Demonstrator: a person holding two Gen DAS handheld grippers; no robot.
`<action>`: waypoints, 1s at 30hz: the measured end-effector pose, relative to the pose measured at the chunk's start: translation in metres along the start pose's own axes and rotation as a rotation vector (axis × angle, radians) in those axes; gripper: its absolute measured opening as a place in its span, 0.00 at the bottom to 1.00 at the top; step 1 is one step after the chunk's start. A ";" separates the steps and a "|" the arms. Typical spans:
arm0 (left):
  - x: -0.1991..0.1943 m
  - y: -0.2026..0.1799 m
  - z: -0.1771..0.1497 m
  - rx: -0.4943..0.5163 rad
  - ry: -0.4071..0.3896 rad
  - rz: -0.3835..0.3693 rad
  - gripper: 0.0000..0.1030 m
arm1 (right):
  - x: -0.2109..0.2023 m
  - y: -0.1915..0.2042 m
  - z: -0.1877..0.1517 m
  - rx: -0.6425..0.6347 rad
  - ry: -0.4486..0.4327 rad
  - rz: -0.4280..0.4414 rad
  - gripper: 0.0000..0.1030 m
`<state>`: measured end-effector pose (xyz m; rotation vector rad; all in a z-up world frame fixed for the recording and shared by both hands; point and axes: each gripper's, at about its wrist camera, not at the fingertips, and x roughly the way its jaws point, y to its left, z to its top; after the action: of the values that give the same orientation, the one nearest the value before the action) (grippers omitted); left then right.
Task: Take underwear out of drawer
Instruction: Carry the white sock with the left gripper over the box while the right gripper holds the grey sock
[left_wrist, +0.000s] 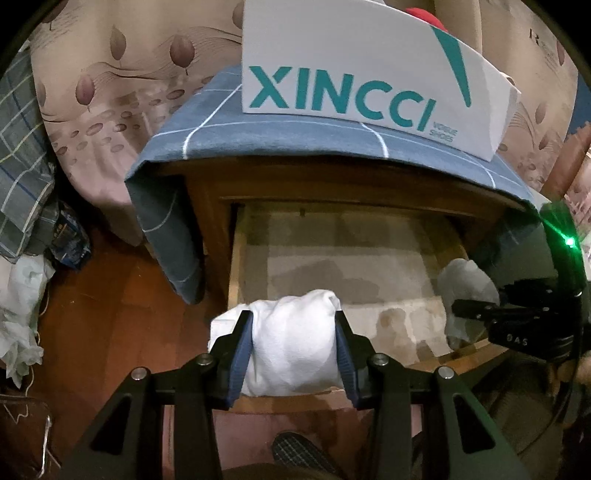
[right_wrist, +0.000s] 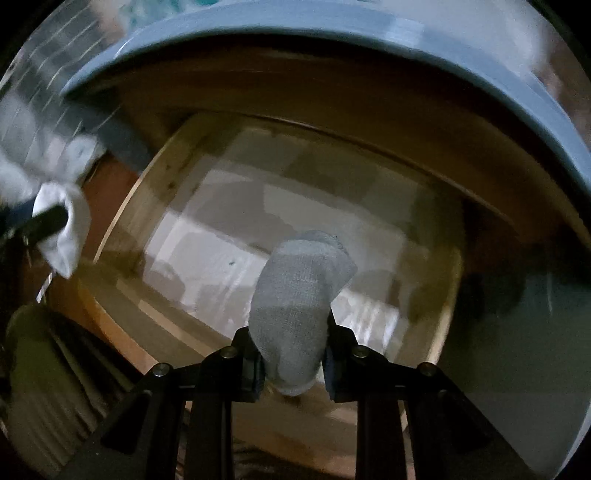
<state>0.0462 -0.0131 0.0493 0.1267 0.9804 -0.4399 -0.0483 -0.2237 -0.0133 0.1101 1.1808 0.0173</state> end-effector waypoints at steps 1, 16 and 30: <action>-0.001 -0.001 0.001 0.001 -0.001 -0.002 0.41 | 0.001 -0.005 -0.004 0.026 -0.006 0.004 0.21; -0.085 -0.017 0.072 0.044 -0.170 -0.004 0.41 | -0.006 -0.024 -0.022 0.170 -0.099 -0.020 0.22; -0.180 -0.030 0.202 0.109 -0.384 -0.021 0.41 | -0.009 -0.032 -0.022 0.209 -0.121 -0.001 0.22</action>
<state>0.1046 -0.0465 0.3128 0.1243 0.5808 -0.5150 -0.0735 -0.2549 -0.0166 0.2913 1.0594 -0.1128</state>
